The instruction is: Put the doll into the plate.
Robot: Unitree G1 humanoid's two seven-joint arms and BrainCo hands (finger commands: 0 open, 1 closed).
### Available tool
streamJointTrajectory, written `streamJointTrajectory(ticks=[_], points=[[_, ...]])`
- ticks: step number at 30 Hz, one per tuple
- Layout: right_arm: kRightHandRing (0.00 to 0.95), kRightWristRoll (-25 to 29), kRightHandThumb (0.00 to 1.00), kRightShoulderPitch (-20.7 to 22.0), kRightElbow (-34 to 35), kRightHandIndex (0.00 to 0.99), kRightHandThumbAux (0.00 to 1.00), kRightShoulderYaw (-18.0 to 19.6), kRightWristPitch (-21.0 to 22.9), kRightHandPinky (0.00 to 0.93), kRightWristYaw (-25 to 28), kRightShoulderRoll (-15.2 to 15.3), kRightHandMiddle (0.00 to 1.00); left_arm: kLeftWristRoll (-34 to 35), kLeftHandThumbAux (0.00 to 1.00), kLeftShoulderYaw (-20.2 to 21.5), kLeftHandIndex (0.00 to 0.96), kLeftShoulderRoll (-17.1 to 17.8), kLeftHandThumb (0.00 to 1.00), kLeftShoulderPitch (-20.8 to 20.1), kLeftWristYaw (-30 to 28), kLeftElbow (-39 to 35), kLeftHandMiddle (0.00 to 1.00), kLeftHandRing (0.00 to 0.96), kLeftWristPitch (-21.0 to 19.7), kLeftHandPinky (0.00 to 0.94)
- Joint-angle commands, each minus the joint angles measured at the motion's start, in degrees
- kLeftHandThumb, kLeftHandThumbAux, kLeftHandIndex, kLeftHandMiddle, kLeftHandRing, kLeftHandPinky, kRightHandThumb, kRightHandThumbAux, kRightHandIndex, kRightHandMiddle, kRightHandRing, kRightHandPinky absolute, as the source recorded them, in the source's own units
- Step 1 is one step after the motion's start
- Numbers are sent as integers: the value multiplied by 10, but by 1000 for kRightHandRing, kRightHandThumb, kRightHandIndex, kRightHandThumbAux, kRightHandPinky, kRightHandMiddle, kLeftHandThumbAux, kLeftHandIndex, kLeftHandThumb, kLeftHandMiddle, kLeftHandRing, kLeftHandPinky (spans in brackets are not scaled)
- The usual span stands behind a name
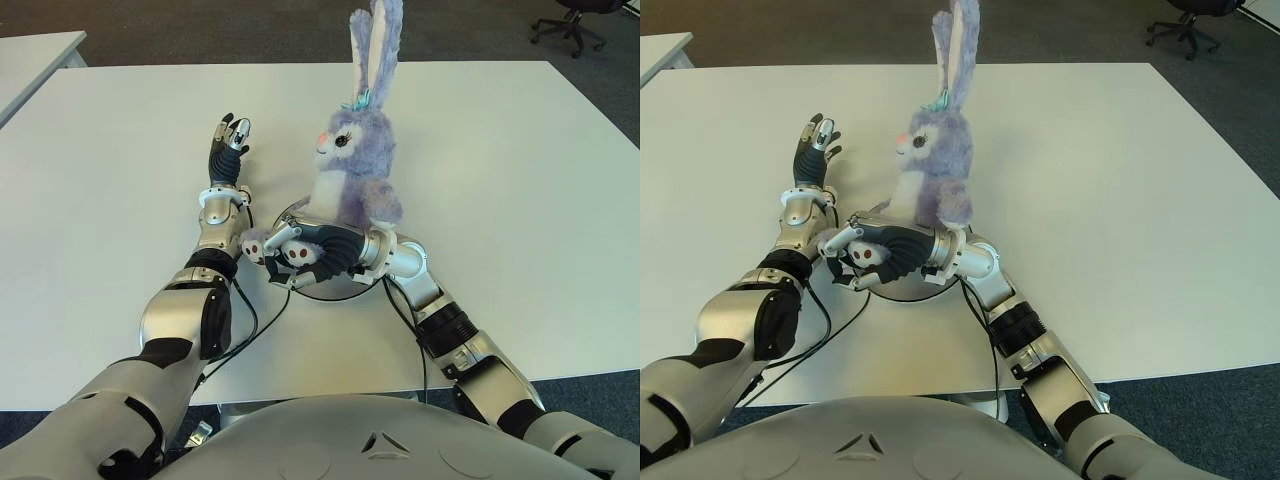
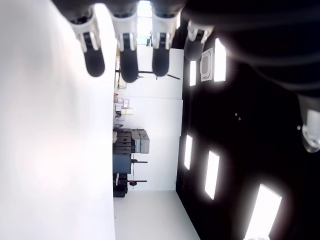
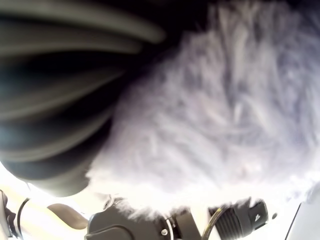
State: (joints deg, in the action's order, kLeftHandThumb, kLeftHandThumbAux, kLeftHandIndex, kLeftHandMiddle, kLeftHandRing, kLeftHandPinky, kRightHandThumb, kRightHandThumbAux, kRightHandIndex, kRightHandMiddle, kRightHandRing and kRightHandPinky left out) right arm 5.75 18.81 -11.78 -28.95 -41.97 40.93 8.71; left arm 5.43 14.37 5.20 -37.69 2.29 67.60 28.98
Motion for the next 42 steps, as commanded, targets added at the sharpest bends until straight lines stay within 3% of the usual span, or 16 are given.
streamJointTrajectory(ticks=[1, 31, 37, 42], points=[[787, 4, 708, -48, -18, 435, 719, -10, 0, 753, 6, -3, 780, -2, 388, -3, 18, -12, 0, 55, -2, 37, 131, 140, -43, 117], [770, -3, 710, -51, 21, 436, 717, -23, 16, 749, -8, -4, 777, -6, 386, -7, 13, -12, 0, 55, 2, 37, 136, 146, -44, 119], [768, -4, 709, -52, 26, 436, 717, -24, 19, 742, -10, -3, 775, -5, 389, -9, 13, -12, 0, 56, 2, 37, 141, 156, -43, 176], [762, -6, 708, -51, 28, 435, 717, -26, 19, 736, -10, -3, 769, -3, 390, -9, 11, -12, 0, 57, -2, 36, 129, 144, -42, 120]])
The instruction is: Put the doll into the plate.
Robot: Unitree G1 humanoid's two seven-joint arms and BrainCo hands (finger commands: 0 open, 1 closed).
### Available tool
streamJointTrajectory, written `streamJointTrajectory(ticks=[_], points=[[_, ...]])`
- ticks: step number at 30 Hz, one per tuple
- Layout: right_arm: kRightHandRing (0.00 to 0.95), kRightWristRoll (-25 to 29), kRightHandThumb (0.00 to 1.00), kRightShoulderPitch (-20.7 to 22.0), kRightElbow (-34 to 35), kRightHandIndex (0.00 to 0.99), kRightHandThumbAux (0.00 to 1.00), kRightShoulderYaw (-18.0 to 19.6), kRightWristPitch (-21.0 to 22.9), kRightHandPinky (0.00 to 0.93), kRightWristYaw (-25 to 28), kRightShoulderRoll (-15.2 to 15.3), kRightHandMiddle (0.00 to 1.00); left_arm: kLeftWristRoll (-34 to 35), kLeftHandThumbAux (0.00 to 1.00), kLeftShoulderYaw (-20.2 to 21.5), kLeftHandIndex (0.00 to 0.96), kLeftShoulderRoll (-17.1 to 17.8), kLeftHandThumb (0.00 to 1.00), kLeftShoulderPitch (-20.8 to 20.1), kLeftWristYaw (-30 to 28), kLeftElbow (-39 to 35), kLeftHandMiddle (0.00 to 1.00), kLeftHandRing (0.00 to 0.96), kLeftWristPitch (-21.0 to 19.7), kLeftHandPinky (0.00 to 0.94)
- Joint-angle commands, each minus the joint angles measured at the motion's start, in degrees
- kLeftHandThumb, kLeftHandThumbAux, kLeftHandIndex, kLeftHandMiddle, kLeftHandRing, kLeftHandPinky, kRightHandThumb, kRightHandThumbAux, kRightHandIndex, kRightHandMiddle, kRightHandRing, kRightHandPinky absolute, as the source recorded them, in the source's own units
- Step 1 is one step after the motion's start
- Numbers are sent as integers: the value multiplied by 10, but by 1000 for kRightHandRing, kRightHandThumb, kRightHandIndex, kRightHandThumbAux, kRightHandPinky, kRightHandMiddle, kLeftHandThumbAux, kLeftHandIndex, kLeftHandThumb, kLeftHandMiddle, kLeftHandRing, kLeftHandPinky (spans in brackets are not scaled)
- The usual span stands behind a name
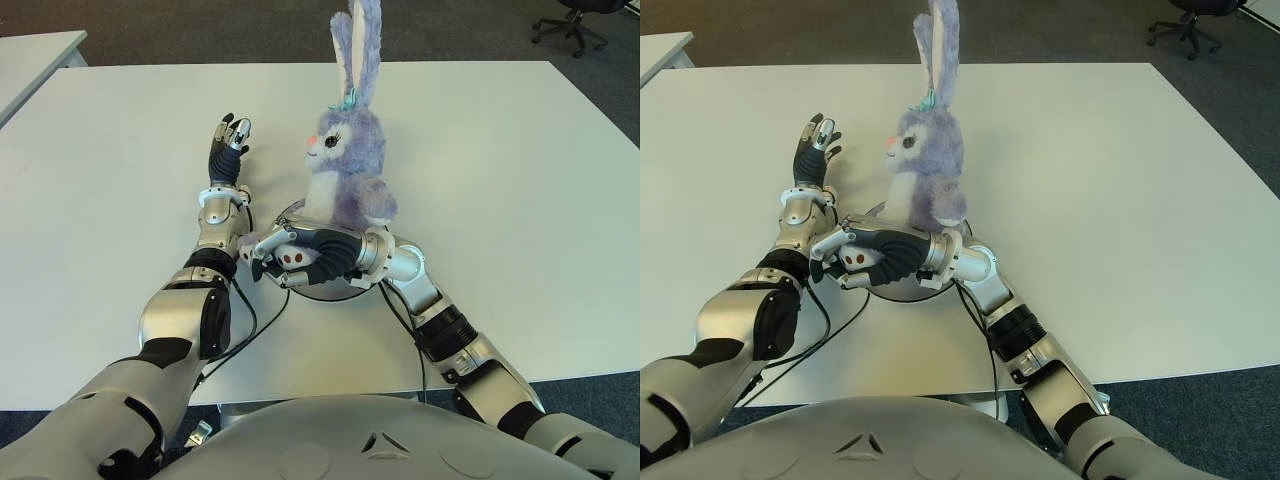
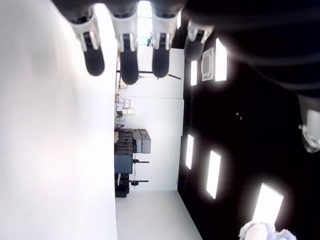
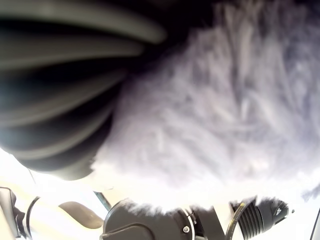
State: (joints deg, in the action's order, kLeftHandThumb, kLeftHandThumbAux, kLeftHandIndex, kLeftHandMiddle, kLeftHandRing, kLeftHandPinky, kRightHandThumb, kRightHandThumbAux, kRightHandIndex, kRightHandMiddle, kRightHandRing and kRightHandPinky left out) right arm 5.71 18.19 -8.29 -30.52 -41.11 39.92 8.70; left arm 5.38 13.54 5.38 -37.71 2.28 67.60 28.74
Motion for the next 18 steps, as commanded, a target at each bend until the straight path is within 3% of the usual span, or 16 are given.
streamJointTrajectory(ticks=[1, 9, 13, 18], points=[[762, -6, 708, -45, -6, 435, 717, -11, 11, 736, 0, -2, 769, -2, 390, -1, 10, -13, 0, 57, -2, 36, 129, 143, -39, 117], [771, -12, 706, -42, 0, 435, 718, -16, 0, 761, -3, -4, 775, 1, 383, -1, 6, -13, 0, 57, -7, 37, 127, 137, -40, 103], [774, -16, 704, -42, 3, 435, 718, -15, 1, 762, -6, -4, 778, 0, 385, -2, 6, -12, 0, 57, -5, 37, 138, 154, -41, 147], [777, -21, 703, -42, 5, 435, 718, -15, 1, 771, -12, -4, 781, 0, 390, -2, 11, -12, 0, 57, -5, 37, 132, 144, -41, 110]])
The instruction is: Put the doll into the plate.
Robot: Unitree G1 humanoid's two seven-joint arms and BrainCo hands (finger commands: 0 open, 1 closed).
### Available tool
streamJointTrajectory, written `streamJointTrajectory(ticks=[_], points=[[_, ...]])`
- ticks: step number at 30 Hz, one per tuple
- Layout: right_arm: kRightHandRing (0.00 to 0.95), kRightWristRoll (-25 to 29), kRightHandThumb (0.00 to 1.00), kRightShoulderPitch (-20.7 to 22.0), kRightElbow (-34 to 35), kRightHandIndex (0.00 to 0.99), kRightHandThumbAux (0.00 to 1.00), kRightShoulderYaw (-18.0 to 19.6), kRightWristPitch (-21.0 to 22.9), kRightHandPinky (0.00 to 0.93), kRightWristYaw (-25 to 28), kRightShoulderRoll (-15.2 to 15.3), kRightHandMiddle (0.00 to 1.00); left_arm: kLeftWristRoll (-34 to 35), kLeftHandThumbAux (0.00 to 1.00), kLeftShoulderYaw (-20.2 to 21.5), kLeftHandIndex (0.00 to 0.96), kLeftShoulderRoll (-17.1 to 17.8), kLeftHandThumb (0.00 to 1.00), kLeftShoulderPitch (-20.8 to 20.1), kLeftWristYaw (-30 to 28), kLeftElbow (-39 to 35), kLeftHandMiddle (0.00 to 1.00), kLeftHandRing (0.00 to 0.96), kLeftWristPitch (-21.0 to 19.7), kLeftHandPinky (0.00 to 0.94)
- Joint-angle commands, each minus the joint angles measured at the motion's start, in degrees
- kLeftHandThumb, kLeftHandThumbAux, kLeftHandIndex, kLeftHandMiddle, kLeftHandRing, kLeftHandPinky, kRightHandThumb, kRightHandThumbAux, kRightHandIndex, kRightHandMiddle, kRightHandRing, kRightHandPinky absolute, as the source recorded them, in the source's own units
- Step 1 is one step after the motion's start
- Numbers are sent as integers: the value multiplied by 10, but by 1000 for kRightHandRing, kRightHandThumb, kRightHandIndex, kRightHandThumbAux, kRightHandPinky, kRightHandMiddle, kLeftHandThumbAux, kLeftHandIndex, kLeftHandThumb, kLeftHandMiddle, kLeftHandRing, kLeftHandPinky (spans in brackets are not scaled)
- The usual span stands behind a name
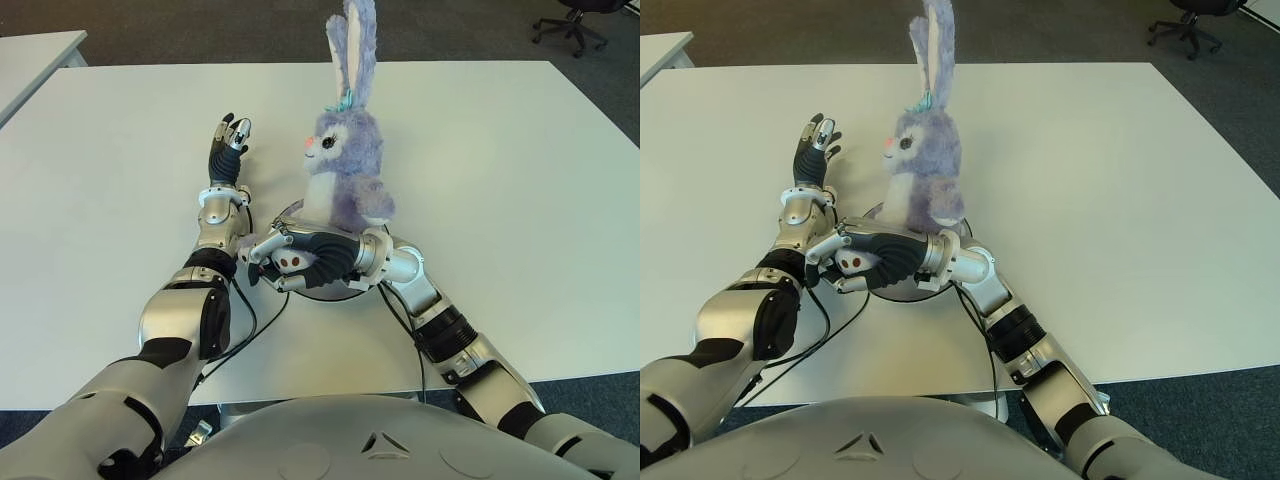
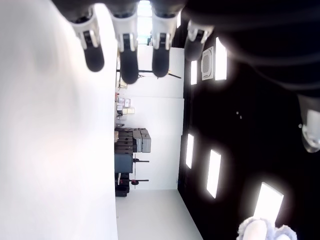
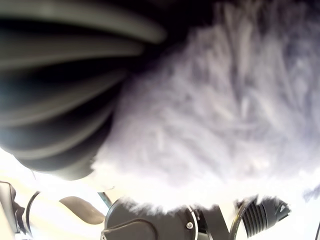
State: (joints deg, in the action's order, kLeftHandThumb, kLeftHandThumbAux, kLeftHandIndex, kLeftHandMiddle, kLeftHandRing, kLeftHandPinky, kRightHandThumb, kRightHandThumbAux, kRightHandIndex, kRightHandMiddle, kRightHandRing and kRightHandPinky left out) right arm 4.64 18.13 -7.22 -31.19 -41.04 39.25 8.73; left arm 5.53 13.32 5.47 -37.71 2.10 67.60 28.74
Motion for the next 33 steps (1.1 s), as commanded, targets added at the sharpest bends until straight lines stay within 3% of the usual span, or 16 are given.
streamJointTrajectory(ticks=[1, 18, 21, 33], points=[[777, -12, 703, -42, -5, 435, 718, -8, -2, 771, -8, -5, 781, -1, 390, 0, 12, -12, 0, 58, -4, 37, 131, 142, -42, 105], [770, -1, 706, -46, 3, 436, 717, -16, -6, 773, -19, -13, 777, -2, 393, 0, 22, -10, 0, 57, -8, 38, 131, 145, -43, 167], [771, -4, 708, -44, 6, 436, 716, -16, -7, 776, -21, -12, 777, -2, 393, -1, 25, -10, 0, 56, -8, 39, 138, 145, -42, 116], [778, -17, 710, -34, -10, 436, 716, -17, -32, 757, -43, -19, 783, -4, 384, -5, 20, -10, 0, 55, -3, 39, 140, 148, -43, 119]])
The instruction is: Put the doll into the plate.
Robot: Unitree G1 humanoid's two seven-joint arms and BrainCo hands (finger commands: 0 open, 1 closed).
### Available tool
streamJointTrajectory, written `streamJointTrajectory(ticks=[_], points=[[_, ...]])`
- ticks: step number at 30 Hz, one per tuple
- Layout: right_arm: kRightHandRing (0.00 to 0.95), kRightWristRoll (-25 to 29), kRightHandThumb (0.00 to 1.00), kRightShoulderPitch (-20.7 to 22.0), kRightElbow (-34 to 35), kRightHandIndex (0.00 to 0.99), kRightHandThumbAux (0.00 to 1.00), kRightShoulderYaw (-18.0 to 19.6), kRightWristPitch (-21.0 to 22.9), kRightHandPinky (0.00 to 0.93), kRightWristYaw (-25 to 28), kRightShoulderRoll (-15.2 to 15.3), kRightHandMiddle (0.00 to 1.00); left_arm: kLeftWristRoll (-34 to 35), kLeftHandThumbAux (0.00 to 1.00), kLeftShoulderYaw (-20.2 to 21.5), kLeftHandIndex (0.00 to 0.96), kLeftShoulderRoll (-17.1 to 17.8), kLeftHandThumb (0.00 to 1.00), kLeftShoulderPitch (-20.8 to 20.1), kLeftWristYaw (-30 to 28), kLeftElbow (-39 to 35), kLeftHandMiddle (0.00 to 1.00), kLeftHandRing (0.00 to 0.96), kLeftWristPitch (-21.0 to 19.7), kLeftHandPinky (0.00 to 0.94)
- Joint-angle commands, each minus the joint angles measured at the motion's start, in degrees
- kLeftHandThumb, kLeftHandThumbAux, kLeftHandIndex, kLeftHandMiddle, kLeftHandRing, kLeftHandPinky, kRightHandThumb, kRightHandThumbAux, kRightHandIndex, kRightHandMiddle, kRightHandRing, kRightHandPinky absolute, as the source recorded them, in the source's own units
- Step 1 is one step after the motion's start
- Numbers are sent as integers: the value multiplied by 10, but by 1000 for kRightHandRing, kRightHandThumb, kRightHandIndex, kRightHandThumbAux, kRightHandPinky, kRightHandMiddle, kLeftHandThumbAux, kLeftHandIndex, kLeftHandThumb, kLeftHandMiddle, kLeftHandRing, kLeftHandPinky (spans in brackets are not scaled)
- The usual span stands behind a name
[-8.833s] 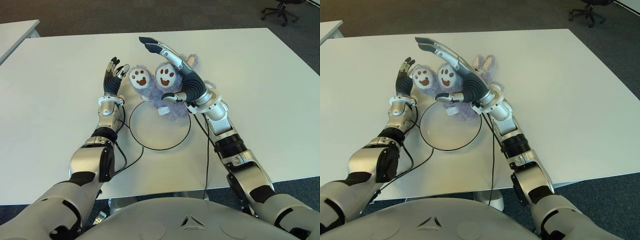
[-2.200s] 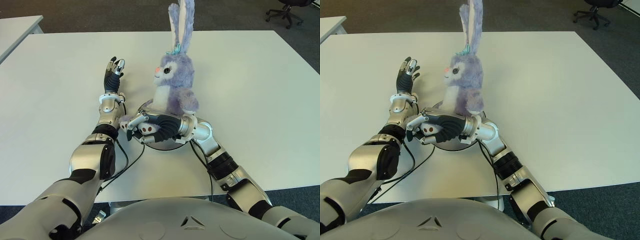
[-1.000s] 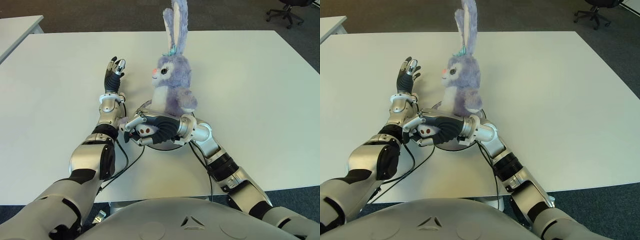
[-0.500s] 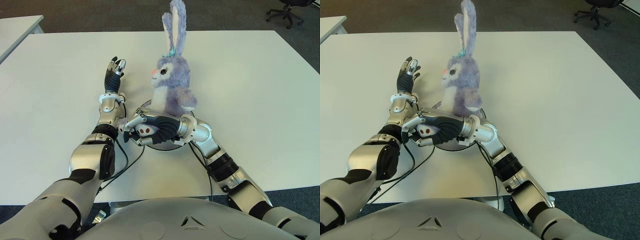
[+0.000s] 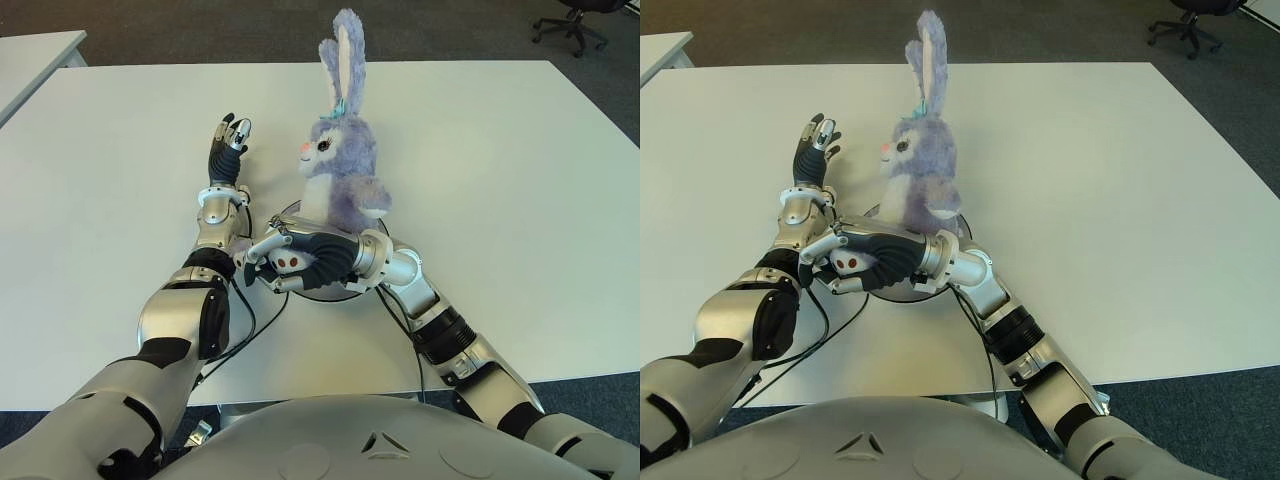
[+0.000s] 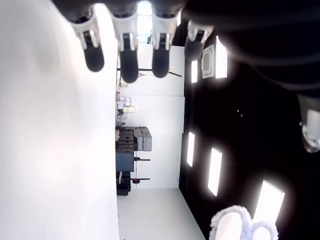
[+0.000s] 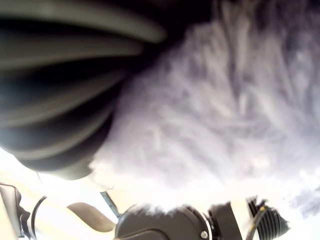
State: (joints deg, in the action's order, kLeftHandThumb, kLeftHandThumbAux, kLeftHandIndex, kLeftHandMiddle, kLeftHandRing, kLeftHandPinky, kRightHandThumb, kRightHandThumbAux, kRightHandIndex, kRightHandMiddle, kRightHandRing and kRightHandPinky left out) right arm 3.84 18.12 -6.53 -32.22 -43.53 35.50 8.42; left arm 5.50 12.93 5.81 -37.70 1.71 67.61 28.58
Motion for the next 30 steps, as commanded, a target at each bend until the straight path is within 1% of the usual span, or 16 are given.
streamJointTrajectory(ticks=[1, 5, 7, 16, 22, 24, 28, 29, 30], points=[[778, -10, 709, -32, -18, 436, 716, -7, -5, 755, -6, -15, 782, -4, 385, -1, 20, -13, 0, 55, 1, 39, 140, 148, -42, 118], [770, -10, 708, -30, -17, 436, 716, -9, -1, 757, -7, -12, 777, -4, 385, -2, 16, -12, 0, 55, 0, 38, 136, 143, -43, 107], [767, -8, 710, -32, -14, 436, 716, -9, 2, 769, -7, -10, 773, -3, 386, -2, 13, -13, 0, 55, 0, 38, 135, 144, -43, 111], [763, 2, 718, -33, -9, 437, 713, -13, 9, 764, -2, -9, 763, -3, 393, -3, 18, -12, 0, 53, 1, 39, 142, 151, -44, 132], [769, 3, 719, -35, -11, 437, 713, -12, 0, 767, -6, -13, 769, -3, 393, -3, 17, -12, 0, 54, 0, 39, 142, 153, -42, 151], [777, -1, 713, -36, -18, 437, 714, -8, -11, 769, -15, -19, 780, -3, 391, -3, 16, -12, 0, 54, -1, 39, 134, 142, -41, 121], [776, -12, 708, -30, -21, 436, 715, -1, -18, 766, -26, -20, 779, -3, 389, -2, 15, -12, 0, 54, 0, 38, 131, 138, -41, 120], [761, -16, 706, -27, -21, 434, 715, 2, -19, 734, -29, -19, 758, -3, 389, -2, 17, -12, 0, 54, 1, 38, 134, 143, -42, 138], [757, -22, 705, -24, -20, 434, 715, 6, -20, 726, -34, -19, 752, -3, 388, -2, 17, -12, 0, 53, 2, 38, 135, 145, -42, 142]])
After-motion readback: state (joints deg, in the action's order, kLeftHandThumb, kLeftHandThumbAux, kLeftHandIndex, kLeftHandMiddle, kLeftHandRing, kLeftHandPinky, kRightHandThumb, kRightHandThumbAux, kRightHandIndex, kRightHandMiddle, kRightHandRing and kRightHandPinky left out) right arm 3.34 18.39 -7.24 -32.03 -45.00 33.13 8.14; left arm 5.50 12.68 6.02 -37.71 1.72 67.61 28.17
